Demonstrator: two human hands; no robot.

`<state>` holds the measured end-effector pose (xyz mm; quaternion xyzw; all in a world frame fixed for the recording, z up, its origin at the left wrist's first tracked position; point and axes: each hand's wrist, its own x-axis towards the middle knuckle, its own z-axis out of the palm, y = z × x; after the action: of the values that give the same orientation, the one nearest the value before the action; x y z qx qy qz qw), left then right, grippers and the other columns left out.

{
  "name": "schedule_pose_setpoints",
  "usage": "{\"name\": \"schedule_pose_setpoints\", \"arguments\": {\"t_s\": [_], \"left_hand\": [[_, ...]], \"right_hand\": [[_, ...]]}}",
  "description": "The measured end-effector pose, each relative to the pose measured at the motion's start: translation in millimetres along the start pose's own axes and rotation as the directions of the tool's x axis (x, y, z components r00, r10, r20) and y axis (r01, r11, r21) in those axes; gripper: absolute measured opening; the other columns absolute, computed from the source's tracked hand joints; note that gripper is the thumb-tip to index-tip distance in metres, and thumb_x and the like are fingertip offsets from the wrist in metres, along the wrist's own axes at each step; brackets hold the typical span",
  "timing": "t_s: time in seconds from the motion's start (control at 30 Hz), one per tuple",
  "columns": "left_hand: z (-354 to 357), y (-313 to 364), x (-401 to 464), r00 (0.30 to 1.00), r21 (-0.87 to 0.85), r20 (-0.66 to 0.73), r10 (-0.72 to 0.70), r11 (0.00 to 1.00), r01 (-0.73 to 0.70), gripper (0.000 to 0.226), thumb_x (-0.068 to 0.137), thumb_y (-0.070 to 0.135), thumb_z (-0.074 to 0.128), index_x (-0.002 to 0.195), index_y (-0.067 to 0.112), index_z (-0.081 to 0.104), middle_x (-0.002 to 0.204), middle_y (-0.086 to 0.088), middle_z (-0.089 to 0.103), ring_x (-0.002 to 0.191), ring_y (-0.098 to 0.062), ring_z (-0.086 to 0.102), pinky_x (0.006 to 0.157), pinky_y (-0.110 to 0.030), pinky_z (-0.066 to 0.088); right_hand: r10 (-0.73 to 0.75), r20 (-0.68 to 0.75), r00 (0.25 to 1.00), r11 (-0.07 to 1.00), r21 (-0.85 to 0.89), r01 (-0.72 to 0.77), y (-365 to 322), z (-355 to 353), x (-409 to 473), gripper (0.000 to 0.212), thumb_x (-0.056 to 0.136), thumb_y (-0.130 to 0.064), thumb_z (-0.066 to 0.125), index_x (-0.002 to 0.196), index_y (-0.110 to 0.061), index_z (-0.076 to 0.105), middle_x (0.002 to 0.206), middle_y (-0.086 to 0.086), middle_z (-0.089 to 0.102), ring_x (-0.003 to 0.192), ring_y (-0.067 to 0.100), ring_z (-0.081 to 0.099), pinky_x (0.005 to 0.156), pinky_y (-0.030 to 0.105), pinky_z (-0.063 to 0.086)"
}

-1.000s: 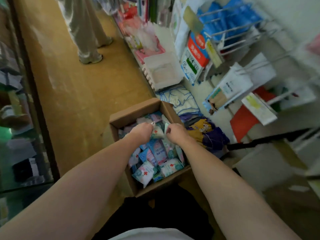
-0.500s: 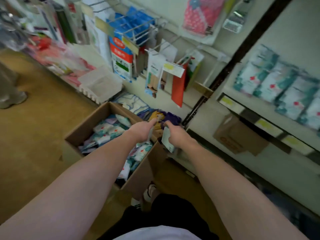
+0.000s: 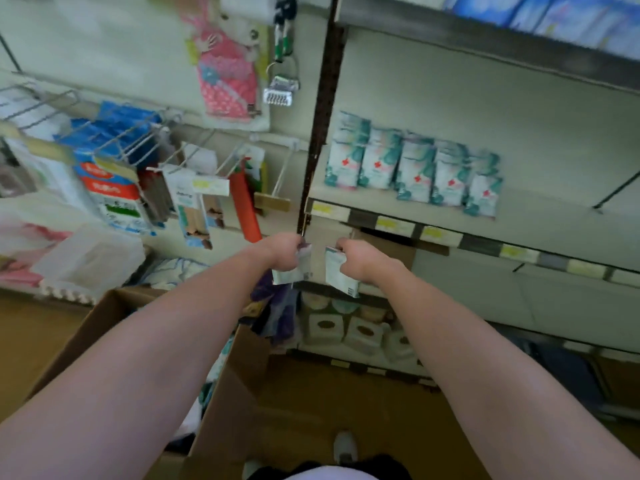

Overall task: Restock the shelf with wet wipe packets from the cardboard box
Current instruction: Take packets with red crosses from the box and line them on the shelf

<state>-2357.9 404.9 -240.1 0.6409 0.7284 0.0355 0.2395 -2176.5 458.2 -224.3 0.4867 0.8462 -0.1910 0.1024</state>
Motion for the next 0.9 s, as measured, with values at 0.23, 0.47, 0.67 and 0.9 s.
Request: {"name": "schedule_pose_setpoints", "arguments": {"t_s": [0.23,0.47,0.67,0.9], "left_hand": [[-51.9,80.8,32.0,0.99,0.066,-0.087,0.109,0.992,-0.104,0.046,0.091,0.009,0.05,0.136,0.017,0.055,0.133,-0.007,0.058,0.119,-0.025,0.054,0.095,-0.031,0.043],[-92.1,149.2,66.9,0.984,0.176,-0.09,0.152,0.975,-0.134,0.051,0.092,0.01,0.047,0.142,0.015,0.046,0.139,-0.011,0.05,0.118,-0.03,0.051,0.086,-0.031,0.044],[-102.2,192.0,100.3,0.991,0.183,-0.089,0.097,0.98,-0.08,0.06,0.09,0.008,0.05,0.147,0.02,0.039,0.144,-0.005,0.045,0.124,-0.027,0.049,0.094,-0.034,0.045],[-97.8,217.6,137.4,0.989,0.117,-0.108,0.101,0.989,-0.088,0.054,0.086,0.006,0.047,0.139,0.018,0.045,0.133,-0.007,0.053,0.112,-0.029,0.054,0.081,-0.035,0.051]], "right_hand": [[0.017,-0.157,0.987,0.999,0.03,-0.012,53.7,-64.3,-11.8,0.051,0.09,-0.006,0.046,0.14,-0.016,0.046,0.128,0.015,0.059,0.109,0.033,0.057,0.087,0.04,0.053],[0.058,-0.249,0.967,0.992,0.121,-0.028,115.2,-125.9,-15.4,0.06,0.093,-0.007,0.043,0.15,-0.025,0.035,0.132,0.012,0.051,0.08,0.023,0.059,0.056,0.03,0.044],[0.057,-0.298,0.953,0.992,0.124,-0.021,156.7,-156.7,6.6,0.049,0.094,-0.01,0.045,0.141,-0.02,0.042,0.114,0.006,0.054,0.086,0.025,0.056,0.066,0.033,0.045],[-0.046,-0.418,0.907,0.976,0.175,0.13,196.7,-161.1,39.2,0.033,0.09,-0.007,0.052,0.115,-0.022,0.038,0.078,0.004,0.051,0.064,0.02,0.05,0.052,0.033,0.032]]}}
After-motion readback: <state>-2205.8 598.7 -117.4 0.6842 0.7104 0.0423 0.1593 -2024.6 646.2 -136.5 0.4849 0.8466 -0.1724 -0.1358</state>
